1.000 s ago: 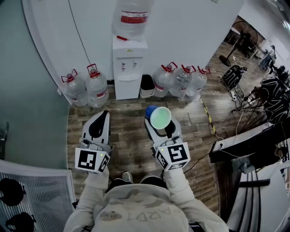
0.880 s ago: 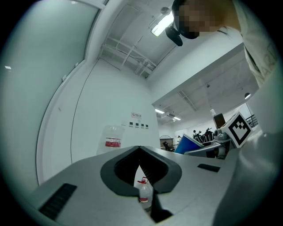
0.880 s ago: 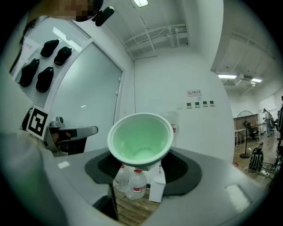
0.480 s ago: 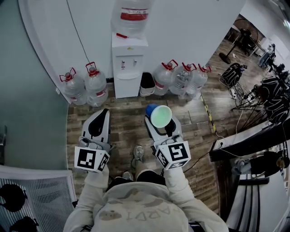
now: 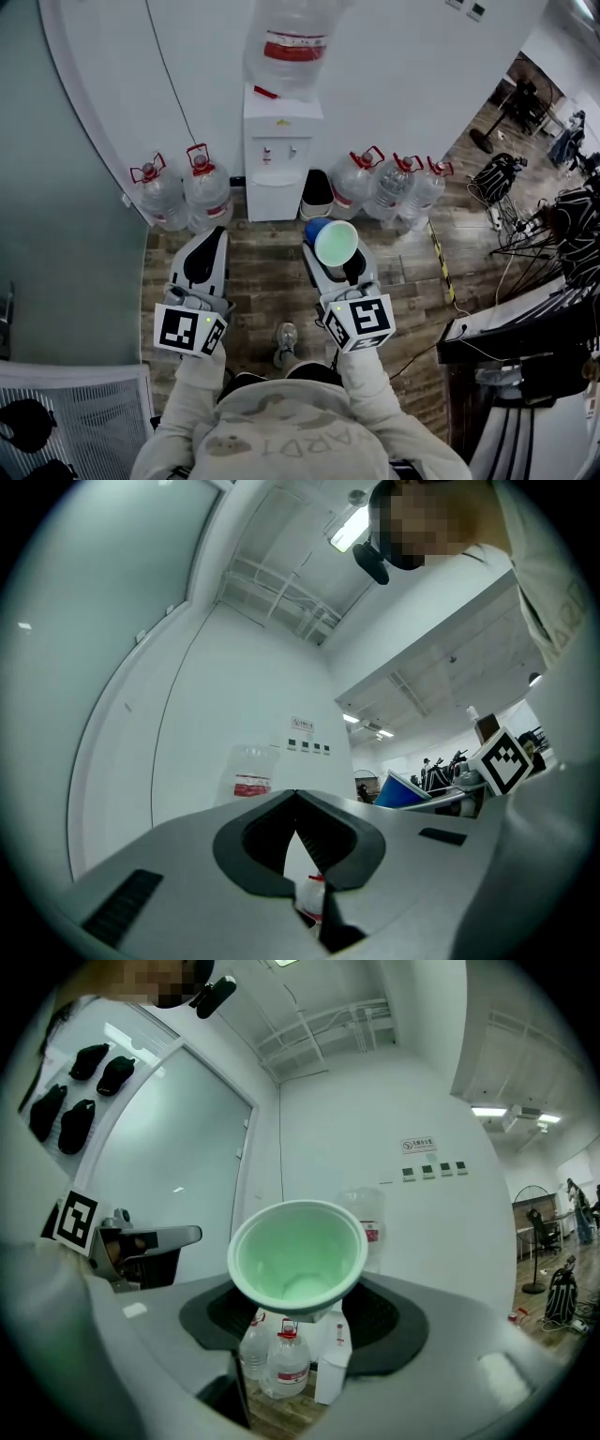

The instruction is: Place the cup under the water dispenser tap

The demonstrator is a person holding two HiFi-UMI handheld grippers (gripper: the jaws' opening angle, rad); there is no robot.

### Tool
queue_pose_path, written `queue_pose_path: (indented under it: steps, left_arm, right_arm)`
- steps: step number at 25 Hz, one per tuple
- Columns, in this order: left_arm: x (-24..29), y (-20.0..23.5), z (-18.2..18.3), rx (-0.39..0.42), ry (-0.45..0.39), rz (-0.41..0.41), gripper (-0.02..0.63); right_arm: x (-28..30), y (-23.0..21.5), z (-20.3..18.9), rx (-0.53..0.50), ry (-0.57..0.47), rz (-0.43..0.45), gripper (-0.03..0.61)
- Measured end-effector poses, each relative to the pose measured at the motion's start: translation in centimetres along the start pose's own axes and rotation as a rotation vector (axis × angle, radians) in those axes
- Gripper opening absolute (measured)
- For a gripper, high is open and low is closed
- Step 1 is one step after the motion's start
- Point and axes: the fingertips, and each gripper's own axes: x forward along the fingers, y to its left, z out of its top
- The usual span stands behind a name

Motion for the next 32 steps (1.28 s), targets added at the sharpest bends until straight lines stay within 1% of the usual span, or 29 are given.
queue_pose_path:
  steps: [7,15,19,23,27,32]
  left_arm:
    - [6.7,1.4,-0.6,0.011,-0.015,0.016,0.006]
    - [13.8,1.2,-1.2,0.042,-0.018,0.028,0.006]
    - [15.9,0.6,-1.2,0.05,-0.033,0.031,0.006]
    - [17.0,1.0,-1.8,0.059,-0.018,0.037,0.006]
    - [17.7,2.4,-2.1,0.057,-0.009,0.058,0.006]
    - [19.6,4.7,-3.4,0.044,0.003,0.06,0.006]
  right_arm:
    - [5.6,-4.6,0.5,-0.016,-0.005,0.032,0.284]
    - [9.9,-10.0,0.6,-0.02,-0.013,0.069,0.285]
    - [11.3,-11.9,0.5,-0.022,-0.012,0.094,0.285]
    - [13.0,-12.8,0.1,-0.007,-0.008,0.109,0.285]
    - [14.8,-12.9,-0.6,0.005,0.004,0.126,0.285]
    - [17.6,-13.3,-1.7,0.011,0.022,0.128,0.284]
